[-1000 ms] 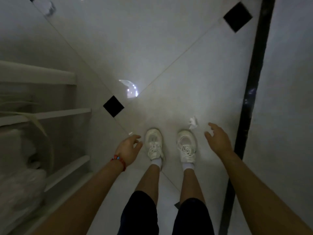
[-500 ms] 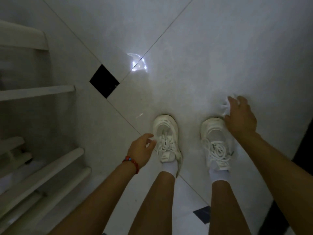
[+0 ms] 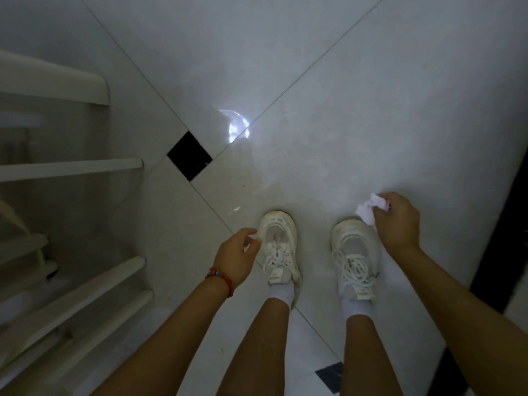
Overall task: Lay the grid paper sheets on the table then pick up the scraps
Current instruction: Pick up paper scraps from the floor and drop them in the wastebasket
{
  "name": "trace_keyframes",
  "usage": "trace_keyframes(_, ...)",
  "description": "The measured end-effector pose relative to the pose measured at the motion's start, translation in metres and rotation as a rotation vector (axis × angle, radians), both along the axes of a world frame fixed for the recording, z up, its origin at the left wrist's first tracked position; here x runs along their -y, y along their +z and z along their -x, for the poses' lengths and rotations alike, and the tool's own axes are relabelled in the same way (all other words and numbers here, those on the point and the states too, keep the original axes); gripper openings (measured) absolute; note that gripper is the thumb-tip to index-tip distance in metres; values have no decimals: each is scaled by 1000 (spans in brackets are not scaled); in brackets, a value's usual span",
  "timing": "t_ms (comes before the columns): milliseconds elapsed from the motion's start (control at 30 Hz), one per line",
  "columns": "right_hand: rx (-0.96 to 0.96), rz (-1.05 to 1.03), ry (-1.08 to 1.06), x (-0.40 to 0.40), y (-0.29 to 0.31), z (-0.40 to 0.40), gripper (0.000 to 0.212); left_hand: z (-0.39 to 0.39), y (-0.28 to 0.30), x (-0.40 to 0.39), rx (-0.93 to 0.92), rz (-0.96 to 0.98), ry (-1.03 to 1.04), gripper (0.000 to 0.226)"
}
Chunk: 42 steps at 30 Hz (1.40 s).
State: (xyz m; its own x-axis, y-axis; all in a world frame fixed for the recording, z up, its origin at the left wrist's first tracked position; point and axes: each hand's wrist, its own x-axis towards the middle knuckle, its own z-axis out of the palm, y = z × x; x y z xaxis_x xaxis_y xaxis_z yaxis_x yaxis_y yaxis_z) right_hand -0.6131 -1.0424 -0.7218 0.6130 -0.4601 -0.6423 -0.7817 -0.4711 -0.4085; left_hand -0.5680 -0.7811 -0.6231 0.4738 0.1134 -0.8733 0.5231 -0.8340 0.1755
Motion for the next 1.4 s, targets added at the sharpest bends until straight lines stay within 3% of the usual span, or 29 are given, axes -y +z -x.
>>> trace_keyframes(233, 137, -115, 64, 8, 143, -38, 23, -38, 112, 27, 116, 34, 76, 33)
trace_keyframes(433, 312, -121, -99, 34, 294, -86, 15, -80, 236, 43, 211, 106, 185, 31)
trace_keyframes(733, 363, -163, -83, 52, 485, -140, 18, -135, 411, 54, 373, 197, 275, 32)
trace_keyframes(900, 361, -138, -81, 44, 536, -177, 20, -152, 464, 33, 394, 187, 360, 30)
trace_keyframes(1100, 329, -117, -100, 10, 557, -259, 20, -190, 490, -29, 339, 177, 432, 28)
trace_keyframes(1267, 274, -89, -46, -27, 570, -343, 19, -260, 500, -87, 276, 167, 488, 31)
trace_keyframes(1400, 280, -102, -47, -61, 576, -411, 15, -347, 508, -118, 348, 155, 509, 30)
